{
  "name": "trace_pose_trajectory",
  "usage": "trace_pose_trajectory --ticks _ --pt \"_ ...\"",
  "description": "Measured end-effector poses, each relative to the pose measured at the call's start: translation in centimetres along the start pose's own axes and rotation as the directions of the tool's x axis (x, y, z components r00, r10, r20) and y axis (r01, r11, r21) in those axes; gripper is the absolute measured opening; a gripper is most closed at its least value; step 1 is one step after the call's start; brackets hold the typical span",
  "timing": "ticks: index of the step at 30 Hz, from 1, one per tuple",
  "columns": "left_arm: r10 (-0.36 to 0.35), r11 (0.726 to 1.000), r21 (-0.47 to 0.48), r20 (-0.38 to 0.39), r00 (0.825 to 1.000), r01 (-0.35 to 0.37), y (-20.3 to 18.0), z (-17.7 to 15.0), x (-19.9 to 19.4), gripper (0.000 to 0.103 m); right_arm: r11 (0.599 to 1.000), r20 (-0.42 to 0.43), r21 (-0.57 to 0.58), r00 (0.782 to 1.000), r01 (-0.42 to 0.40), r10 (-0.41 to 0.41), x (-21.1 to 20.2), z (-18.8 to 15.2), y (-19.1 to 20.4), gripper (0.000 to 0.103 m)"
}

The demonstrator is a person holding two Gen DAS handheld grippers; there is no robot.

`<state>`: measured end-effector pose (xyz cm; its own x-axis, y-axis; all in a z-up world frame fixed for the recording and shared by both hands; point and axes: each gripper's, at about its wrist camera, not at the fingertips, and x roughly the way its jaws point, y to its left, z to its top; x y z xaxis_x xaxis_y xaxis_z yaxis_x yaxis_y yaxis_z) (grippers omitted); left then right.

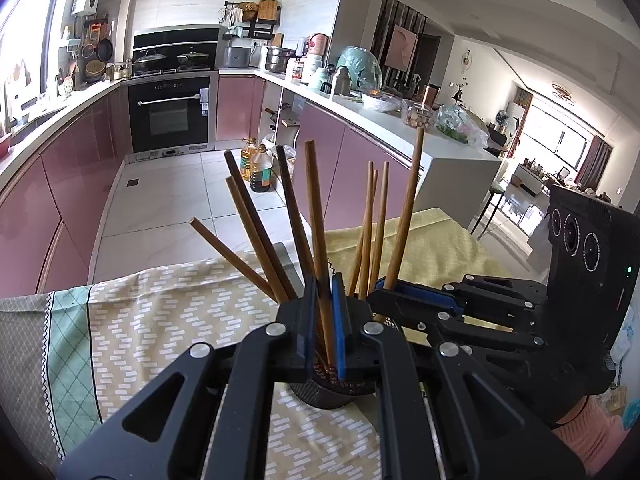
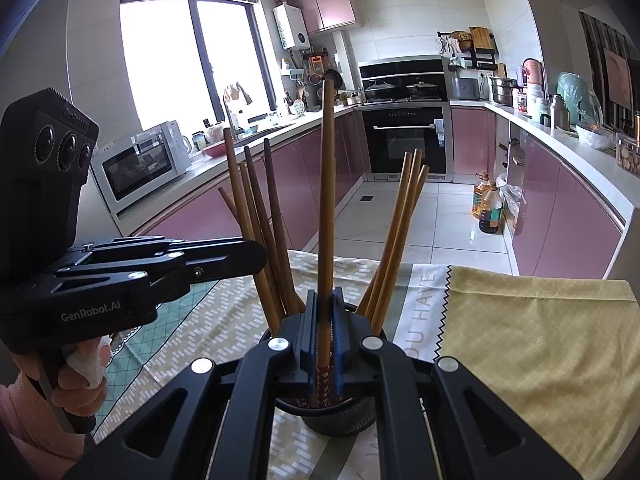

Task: Organize utensils
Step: 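Lower both held chopsticks down into the mesh cup among the others, then open both tools to release the chopsticks into the cup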

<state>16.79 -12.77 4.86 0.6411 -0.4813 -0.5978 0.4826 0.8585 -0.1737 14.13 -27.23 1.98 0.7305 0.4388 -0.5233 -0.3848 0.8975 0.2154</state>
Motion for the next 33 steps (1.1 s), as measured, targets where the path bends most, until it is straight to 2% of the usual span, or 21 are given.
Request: trace_pose_trajectory --ticks 4,25,30,33 --pt "0.006 1.000 -0.007 -0.021 1.000 -0.006 0.2 -0.3 1.1 0.008 1.000 -0.007 0.001 1.000 0.005 -0.005 0.5 0.1 0.0 0.006" --pt "0.015 1.000 -0.023 -0.033 0.999 -0.016 0.8 -1.6 2.5 0.008 0.999 -0.021 0.033 1.000 0.013 -0.013 1.6 -0.1 -0.7 0.008" --pt "0.006 0.999 -0.040 -0.018 1.000 -0.007 1.1 -2.5 2.3 0.014 0.999 -0.019 0.035 1.000 0.007 -0.006 1.4 -0.4 -0.6 0.008" --pt "0.029 0.999 -0.039 0.003 1.000 -0.028 1.0 -3.0 1.8 0.028 0.999 -0.014 0.032 1.000 0.002 -0.002 1.1 -0.6 -0.5 0.009"
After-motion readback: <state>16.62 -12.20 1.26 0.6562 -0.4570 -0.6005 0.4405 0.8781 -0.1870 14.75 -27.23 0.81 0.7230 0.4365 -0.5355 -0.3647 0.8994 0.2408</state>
